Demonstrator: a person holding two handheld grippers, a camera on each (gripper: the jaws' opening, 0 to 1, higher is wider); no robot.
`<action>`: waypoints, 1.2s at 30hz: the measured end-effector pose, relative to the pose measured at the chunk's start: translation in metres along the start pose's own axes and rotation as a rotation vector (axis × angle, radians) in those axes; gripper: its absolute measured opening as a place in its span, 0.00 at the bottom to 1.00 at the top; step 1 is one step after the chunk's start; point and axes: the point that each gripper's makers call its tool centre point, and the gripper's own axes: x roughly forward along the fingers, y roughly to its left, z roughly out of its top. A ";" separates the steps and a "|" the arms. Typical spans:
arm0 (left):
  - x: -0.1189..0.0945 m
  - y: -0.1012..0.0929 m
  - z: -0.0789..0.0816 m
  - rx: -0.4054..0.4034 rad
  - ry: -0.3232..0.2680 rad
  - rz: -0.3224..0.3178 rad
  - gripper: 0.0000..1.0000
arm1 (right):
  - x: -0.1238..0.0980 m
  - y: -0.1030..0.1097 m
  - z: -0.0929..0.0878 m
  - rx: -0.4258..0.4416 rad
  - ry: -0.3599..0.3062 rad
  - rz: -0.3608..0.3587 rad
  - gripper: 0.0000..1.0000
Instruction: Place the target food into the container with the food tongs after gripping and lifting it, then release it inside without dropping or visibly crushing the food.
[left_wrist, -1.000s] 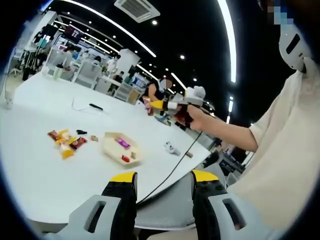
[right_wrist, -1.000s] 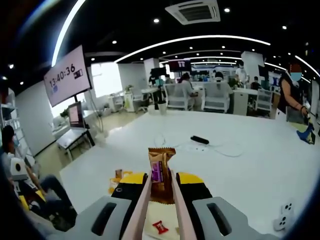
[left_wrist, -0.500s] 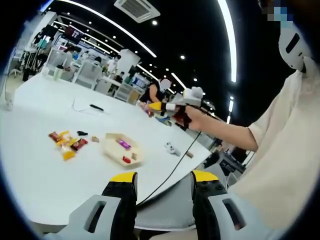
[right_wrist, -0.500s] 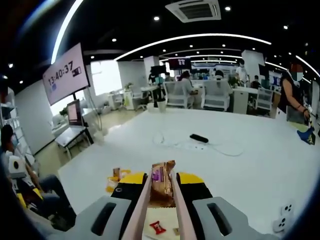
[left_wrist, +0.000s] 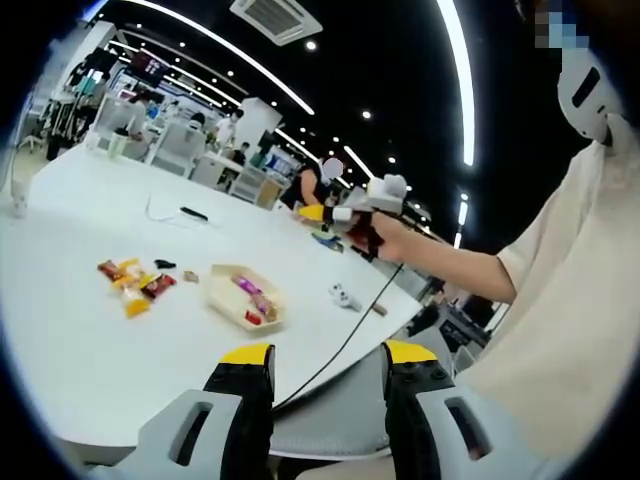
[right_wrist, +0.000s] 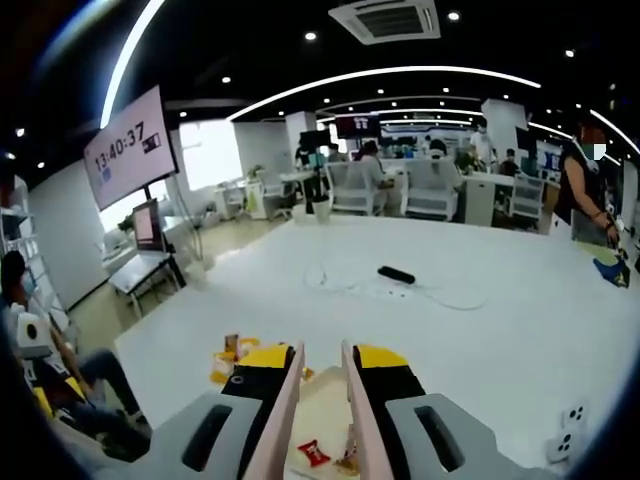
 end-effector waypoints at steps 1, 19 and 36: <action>0.000 0.000 0.000 0.000 0.000 0.000 0.42 | 0.000 0.000 0.000 0.001 0.001 0.001 0.23; -0.004 0.001 -0.004 -0.013 -0.010 0.012 0.42 | 0.006 0.017 -0.009 0.019 0.016 0.055 0.26; -0.007 0.004 -0.007 -0.027 -0.017 0.022 0.42 | 0.023 0.043 -0.012 0.009 0.055 0.145 0.28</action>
